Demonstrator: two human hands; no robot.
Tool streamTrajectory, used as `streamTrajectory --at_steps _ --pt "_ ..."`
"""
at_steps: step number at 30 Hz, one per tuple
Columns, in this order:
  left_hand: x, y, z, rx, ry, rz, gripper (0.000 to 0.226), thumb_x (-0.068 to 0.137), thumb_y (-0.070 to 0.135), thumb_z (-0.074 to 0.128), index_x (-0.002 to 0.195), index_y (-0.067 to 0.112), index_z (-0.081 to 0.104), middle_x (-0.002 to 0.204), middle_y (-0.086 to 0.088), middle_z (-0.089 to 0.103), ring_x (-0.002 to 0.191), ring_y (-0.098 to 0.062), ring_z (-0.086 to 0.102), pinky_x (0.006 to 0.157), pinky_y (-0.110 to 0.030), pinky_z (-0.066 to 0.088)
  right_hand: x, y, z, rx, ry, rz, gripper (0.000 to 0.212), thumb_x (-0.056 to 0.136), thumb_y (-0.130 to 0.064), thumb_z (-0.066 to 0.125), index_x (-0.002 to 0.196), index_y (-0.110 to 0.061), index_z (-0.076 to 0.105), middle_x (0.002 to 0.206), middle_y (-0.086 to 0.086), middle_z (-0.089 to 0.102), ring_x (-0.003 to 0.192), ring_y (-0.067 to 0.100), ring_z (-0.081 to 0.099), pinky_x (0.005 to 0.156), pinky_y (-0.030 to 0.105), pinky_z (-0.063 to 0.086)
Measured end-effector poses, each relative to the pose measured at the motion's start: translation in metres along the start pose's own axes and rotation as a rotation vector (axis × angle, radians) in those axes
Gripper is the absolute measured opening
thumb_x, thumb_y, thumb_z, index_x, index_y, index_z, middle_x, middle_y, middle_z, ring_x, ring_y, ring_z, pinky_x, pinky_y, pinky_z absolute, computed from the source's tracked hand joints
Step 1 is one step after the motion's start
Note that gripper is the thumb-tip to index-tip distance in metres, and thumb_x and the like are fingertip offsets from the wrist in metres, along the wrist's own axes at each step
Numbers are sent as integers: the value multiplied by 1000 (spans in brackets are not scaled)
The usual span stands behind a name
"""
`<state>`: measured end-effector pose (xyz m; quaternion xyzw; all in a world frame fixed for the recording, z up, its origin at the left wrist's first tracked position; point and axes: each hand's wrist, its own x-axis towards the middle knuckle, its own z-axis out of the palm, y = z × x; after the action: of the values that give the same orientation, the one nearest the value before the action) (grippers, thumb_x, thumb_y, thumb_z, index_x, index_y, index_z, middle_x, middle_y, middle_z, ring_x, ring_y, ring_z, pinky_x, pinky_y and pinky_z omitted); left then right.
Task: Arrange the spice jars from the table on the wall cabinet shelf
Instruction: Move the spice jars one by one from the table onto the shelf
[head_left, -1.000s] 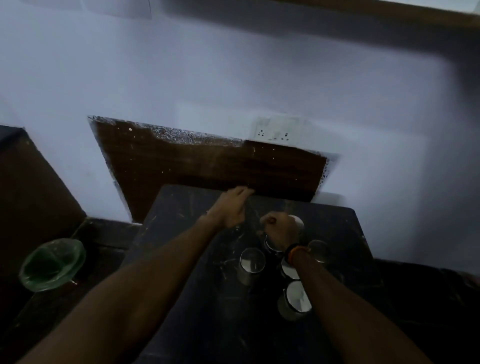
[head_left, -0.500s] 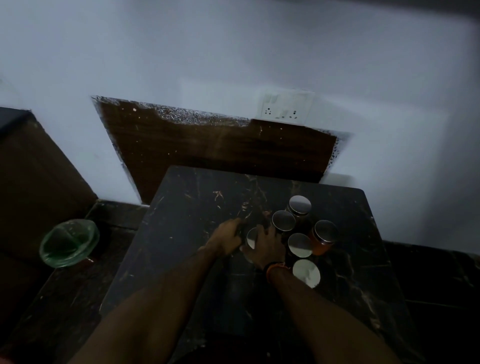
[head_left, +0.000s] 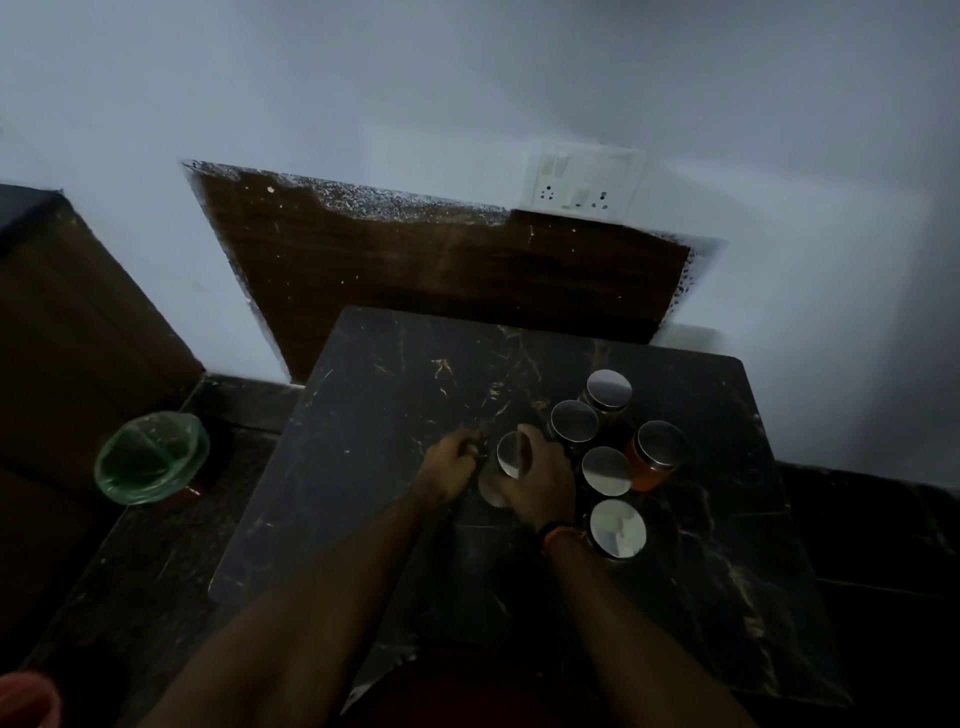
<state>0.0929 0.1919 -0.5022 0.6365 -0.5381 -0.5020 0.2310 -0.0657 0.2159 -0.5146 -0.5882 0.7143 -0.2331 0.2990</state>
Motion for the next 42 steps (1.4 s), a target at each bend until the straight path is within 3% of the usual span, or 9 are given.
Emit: streamTrajectory --at_steps 2,5,7,9,12,15,24,30,42 --pt "-4 0 1 -232 48 -80 24 105 13 43 119 19 61 128 -9 64 106 -18 63 88 -32 54 -1 -6 -11 150 17 -40 84 72 -31 84 146 -33 44 142 3 51 132 22 48 109 39 44" --pt "-14 7 2 -677 -55 -248 35 107 31 38 125 15 62 121 -14 68 97 -24 69 70 -33 60 -2 -17 -41 354 -59 -83 88 71 -23 88 147 -30 44 149 -4 47 136 18 44 108 36 44" --pt "-20 11 2 -904 -206 -347 46 103 47 42 134 18 57 127 -18 63 109 -33 66 82 -48 61 -2 -26 -63 474 -133 -119 86 71 -21 86 146 -30 44 147 -6 46 136 19 44 102 31 44" --pt "-26 17 3 -1140 -384 -326 50 98 50 48 139 21 54 138 -25 54 123 -43 58 100 -62 49 -1 -33 -83 600 -173 -158 82 69 -21 79 143 -26 47 145 -5 48 132 20 49 103 35 47" --pt "-37 35 5 -1311 -504 -210 52 98 46 50 142 18 54 145 -28 47 122 -44 59 98 -59 50 -2 -37 -106 769 -207 -205 73 72 -13 72 141 -25 51 139 -5 56 127 19 57 99 37 54" --pt "-45 54 10 -1323 -471 -97 50 100 41 49 142 14 55 146 -29 47 128 -45 54 98 -56 50 0 -38 -120 902 -188 -175 66 76 -11 67 139 -26 55 133 -11 62 125 18 60 96 39 56" --pt "-60 88 23 -1136 -346 235 60 88 18 67 144 13 50 148 -20 46 134 -40 49 103 -57 48 0 -61 -130 1247 -48 -3 67 81 -33 69 145 -27 48 140 17 54 113 30 64 73 32 60" --pt "-71 97 23 -1170 -459 304 80 76 15 81 147 24 47 152 -18 38 136 -42 45 99 -57 48 1 -61 -139 1334 -69 -56 68 87 -35 53 151 -13 44 146 27 51 119 40 57 99 56 48" --pt "-62 99 23 -1060 -320 417 92 76 -1 79 152 31 38 145 -19 50 136 -40 47 101 -57 48 6 -73 -145 1247 -95 -32 61 89 -39 59 145 -14 52 141 21 58 130 45 55 110 66 40"
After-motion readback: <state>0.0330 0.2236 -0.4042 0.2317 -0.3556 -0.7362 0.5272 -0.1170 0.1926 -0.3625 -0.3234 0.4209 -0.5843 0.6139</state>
